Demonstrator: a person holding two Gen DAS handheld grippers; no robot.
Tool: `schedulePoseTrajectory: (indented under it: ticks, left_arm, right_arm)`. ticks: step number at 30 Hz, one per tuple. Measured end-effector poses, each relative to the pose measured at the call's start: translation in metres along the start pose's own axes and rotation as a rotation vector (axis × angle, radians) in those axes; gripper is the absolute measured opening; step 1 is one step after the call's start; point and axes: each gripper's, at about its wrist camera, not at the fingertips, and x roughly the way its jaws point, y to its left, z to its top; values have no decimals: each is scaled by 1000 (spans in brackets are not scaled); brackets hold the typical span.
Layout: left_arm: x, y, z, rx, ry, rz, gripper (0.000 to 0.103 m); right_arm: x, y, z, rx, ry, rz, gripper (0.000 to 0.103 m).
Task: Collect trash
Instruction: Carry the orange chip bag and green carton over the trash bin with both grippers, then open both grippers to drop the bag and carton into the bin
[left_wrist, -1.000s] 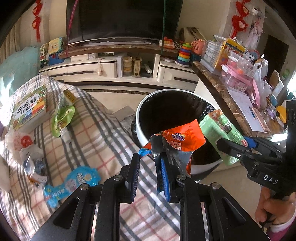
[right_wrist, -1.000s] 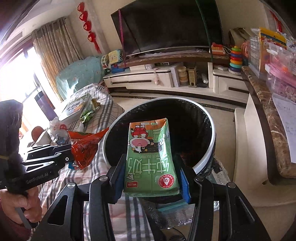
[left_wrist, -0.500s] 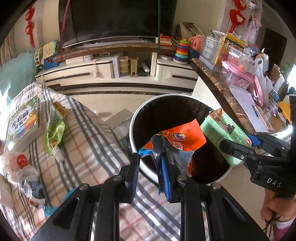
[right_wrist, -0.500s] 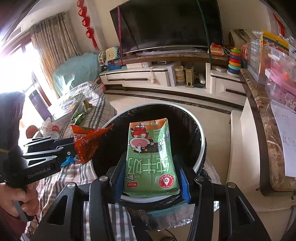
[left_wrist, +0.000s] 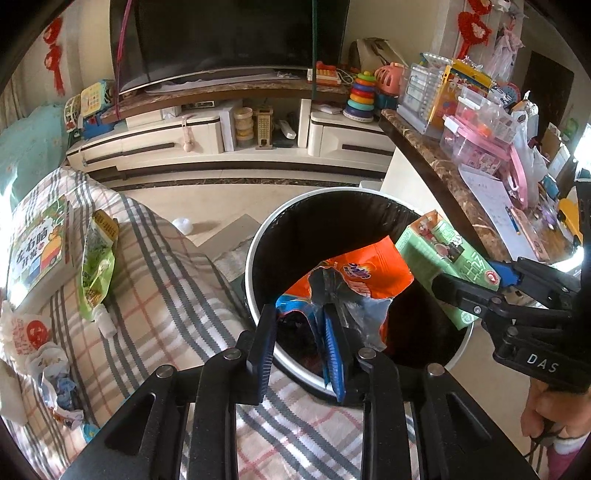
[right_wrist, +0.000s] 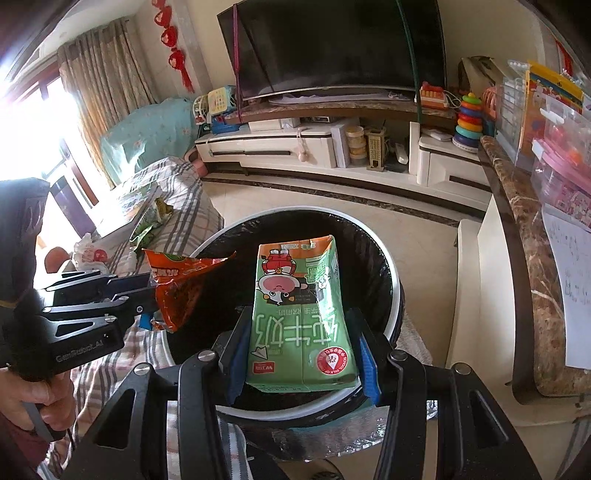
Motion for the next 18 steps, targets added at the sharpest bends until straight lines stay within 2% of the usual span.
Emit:
schedulePoseTrajectory:
  ticks: [4,6,8,10,14,18]
  left_arm:
    - [0,-1,2,-3,-6,5,32]
    - [0,-1,2,-7,-6,6,42]
    - [-3,0,0,-10,-13,10,48]
    - [-4,1,-3,-14,-14,10,49]
    - [-10,6,-12,-42,-20,-4,51]
    - [-19,13,-26,-74,-31,0,54]
  right_arm:
    - [3,-2,2,0,7,-7,50]
    - [4,-4,4,4,10,-5,50]
    - [3,-6,4,10,6,-8,51]
    - [2,-7,4,16,3,-6,51]
    - [1,-10,1,34,-4,7,66]
    - [-2,-10,-3,52,-12,20,69]
